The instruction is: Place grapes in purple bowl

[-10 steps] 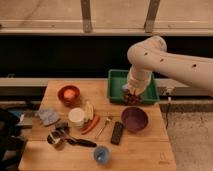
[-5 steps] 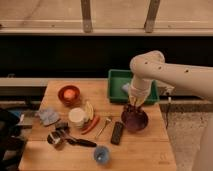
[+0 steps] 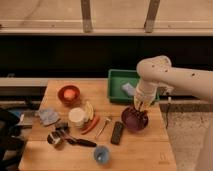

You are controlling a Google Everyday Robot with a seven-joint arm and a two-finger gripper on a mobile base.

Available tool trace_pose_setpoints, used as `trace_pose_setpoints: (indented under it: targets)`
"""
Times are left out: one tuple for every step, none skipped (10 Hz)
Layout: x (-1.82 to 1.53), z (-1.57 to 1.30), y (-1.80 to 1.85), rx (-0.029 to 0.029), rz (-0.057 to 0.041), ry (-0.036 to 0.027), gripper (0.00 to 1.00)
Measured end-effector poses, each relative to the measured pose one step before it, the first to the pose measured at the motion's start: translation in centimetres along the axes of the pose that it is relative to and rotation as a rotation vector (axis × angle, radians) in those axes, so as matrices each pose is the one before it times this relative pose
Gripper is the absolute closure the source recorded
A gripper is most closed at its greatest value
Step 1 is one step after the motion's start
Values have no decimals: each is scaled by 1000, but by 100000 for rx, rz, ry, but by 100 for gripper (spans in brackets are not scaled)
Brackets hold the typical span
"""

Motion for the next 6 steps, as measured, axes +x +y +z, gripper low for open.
trace_pose_setpoints:
  targets:
    - [-18,-1,237,-170,-340,-124,36]
    - [-41,9,70,-121,-63,-139,36]
    - [6,2,-27,7,34,15,36]
    - [2,4,-9,10,12,8,36]
    - [4,14,23,4,-47,15,36]
    - [-6,-25,1,-30,19,-37,36]
